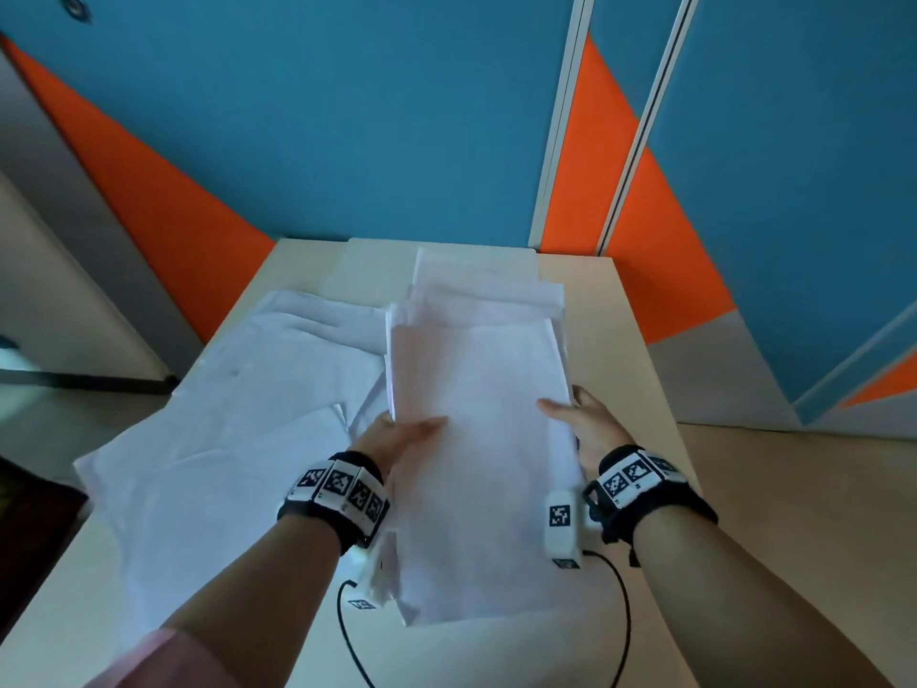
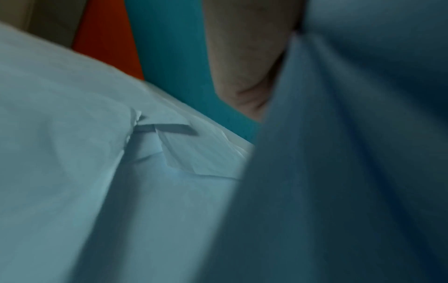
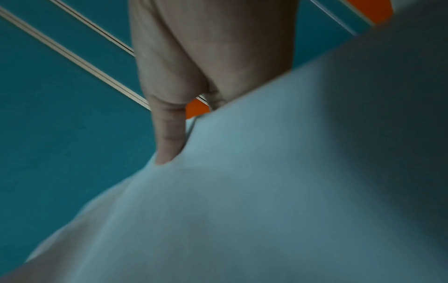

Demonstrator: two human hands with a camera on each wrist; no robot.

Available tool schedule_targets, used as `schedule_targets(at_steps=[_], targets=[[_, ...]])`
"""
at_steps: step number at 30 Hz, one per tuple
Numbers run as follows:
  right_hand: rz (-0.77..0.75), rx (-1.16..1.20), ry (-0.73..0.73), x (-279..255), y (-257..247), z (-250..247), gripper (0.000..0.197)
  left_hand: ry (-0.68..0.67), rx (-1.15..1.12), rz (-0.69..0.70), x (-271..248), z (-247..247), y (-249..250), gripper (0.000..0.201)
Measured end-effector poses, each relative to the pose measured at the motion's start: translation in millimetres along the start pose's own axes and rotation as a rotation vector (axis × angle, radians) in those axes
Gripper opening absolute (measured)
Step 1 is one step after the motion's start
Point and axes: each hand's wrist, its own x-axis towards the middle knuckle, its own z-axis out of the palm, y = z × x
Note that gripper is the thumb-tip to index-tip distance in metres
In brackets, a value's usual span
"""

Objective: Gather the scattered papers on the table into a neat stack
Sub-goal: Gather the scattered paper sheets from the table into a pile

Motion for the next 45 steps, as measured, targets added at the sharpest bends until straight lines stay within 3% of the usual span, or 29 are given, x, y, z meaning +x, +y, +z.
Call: schedule_targets(at_steps=[2, 4, 5, 6, 9, 12, 15, 17, 19, 22, 24, 29, 36, 38, 42, 45], targets=[[0.083, -0.029, -0.104, -3.9, 4.6, 2.4, 0.044, 0.032, 0.001, 0.041, -0.8, -8.4, -3.0, 0.046], [0.207, -0.166, -0.235, -9.4, 8.5, 2.7, 0.079, 0.054, -0.025, 0.067, 1.5, -18.6, -6.8, 0.042], [0.237, -0.218, -0.266, -11.7, 10.2, 3.5, 0.087, 0.05, -0.037, 0.076, 1.1, -20.5, -7.5, 0.042], [0.246, -0.256, -0.271, -14.2, 11.4, 7.1, 0.082, 0.047, -0.03, 0.076, 0.8, -21.7, -8.1, 0.043], [0.181, -0.319, -0.097, -11.0, 15.0, 14.5, 0.048, 0.008, 0.051, 0.065, 6.5, -27.0, -8.6, 0.043], [0.088, -0.35, 0.068, 2.7, 13.3, 14.1, 0.05, -0.065, 0.266, 0.018, 19.4, -46.1, -2.0, 0.037], [0.029, -0.329, 0.181, 9.9, 4.4, 15.5, 0.036, 0.048, 0.475, -0.002, 35.8, -88.2, 2.7, 0.031], [0.007, -0.337, 0.222, 16.3, -0.3, 17.0, 0.032, 0.201, 0.745, -0.011, 44.6, -126.6, 4.7, 0.04], [0.006, -0.346, 0.241, 22.5, -3.1, 22.1, 0.042, 0.305, 0.999, -0.091, 46.7, -161.3, 5.9, 0.054], [0.027, -0.38, 0.266, 22.0, -2.4, 29.4, 0.045, 0.283, 1.264, -0.231, 43.4, -184.9, 2.4, 0.086], [0.066, -0.379, 0.288, 31.3, 4.7, 47.6, 0.049, 0.247, 1.39, -0.28, 48.2, -207.1, -0.5, 0.09], [0.101, -0.4, 0.312, 36.3, 10.0, 58.4, 0.048, 0.189, 1.318, -0.251, 57.7, -220.1, 0.3, 0.043], [0.117, -0.416, 0.358, 37.9, 9.9, 65.6, 0.044, 0.033, 1.245, -0.217, 61.6, -229.1, -8.5, 0.065], [0.118, -0.413, 0.366, 34.9, 9.6, 68.6, 0.048, 0.087, 1.18, -0.212, 63.8, -233.2, -6.8, 0.066], [0.129, -0.409, 0.391, 32.1, 8.4, 70.9, 0.055, 0.338, 1.073, -0.151, 74.6, -252.7, 10.4, 0.047], [0.121, -0.402, 0.414, 30.8, 11.0, 65.9, 0.058, 0.506, 1.087, -0.221, 80.7, -264.1, 13.6, 0.055]])
